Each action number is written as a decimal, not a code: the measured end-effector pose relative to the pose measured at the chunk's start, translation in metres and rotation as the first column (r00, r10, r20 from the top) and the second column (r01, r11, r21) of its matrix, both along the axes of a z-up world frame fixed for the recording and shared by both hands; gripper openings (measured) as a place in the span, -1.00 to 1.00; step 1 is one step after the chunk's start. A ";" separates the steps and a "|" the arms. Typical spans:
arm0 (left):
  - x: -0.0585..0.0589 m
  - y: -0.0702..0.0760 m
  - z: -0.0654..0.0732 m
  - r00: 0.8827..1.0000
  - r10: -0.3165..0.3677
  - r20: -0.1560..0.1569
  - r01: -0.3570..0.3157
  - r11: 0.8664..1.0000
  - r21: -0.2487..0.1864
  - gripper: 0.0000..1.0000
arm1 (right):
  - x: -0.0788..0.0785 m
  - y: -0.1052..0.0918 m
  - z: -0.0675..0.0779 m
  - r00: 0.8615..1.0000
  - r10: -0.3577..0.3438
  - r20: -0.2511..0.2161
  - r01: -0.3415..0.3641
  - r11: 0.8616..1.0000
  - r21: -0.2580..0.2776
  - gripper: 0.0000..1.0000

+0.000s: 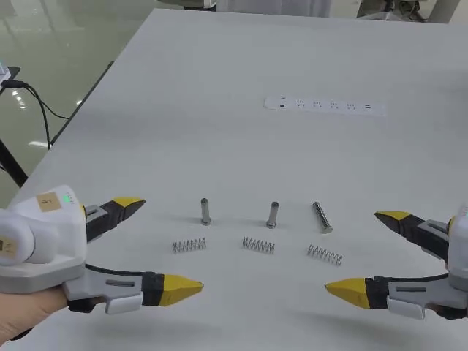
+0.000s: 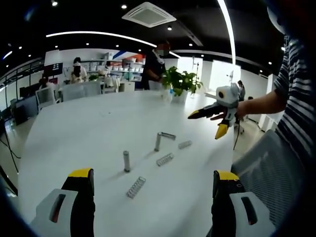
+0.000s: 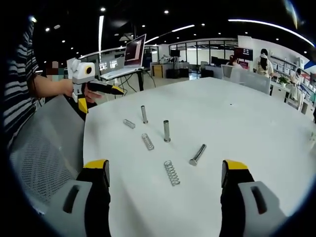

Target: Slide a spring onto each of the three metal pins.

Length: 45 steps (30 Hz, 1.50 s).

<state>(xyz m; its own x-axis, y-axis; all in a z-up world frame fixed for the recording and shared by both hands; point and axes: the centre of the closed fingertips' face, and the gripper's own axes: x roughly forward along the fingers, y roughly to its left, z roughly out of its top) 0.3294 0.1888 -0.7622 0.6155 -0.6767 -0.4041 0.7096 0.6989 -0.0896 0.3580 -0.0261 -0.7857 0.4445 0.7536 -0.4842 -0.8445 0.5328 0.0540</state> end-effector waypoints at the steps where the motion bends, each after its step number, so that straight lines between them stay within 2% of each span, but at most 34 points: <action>1: 0.000 0.000 0.000 1.000 -0.003 0.001 0.003 1.000 0.000 0.96 | 0.000 0.000 0.000 1.000 -0.001 -0.001 0.001 1.000 0.001 0.91; 8: -0.002 -0.002 -0.001 1.000 -0.022 0.003 0.023 1.000 -0.017 0.96 | -0.002 -0.003 -0.003 1.000 -0.013 -0.016 0.013 1.000 0.015 0.98; 10: 0.000 0.000 -0.001 1.000 -0.012 -0.005 0.012 0.999 -0.036 0.96 | -0.001 -0.003 -0.002 1.000 -0.021 -0.020 0.022 0.999 0.033 0.98; 13: 0.003 0.003 0.001 1.000 0.009 -0.004 -0.009 0.999 -0.053 0.96 | 0.000 -0.005 -0.003 0.999 -0.027 -0.024 0.028 0.999 0.033 0.99; 22: -0.001 0.001 -0.001 1.000 -0.009 -0.008 0.009 0.999 -0.042 0.96 | 0.002 -0.007 -0.005 0.999 -0.039 -0.027 0.040 0.999 0.034 0.99; 33: 0.003 0.003 -0.004 1.000 -0.004 -0.011 0.003 0.999 -0.042 0.96 | 0.008 -0.014 -0.006 0.999 -0.049 -0.021 0.049 0.998 0.027 0.98; 45: 0.005 0.007 -0.005 1.000 0.006 -0.015 -0.006 0.999 -0.037 0.96 | 0.007 -0.019 -0.009 0.998 -0.057 -0.027 0.058 0.998 0.013 0.96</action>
<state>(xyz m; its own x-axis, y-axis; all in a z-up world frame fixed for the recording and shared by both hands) 0.3340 0.1953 -0.7675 0.6135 -0.6877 -0.3881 0.7039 0.6991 -0.1260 0.3652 -0.0447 -0.7947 0.4745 0.7339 -0.4860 -0.8107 0.5795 0.0835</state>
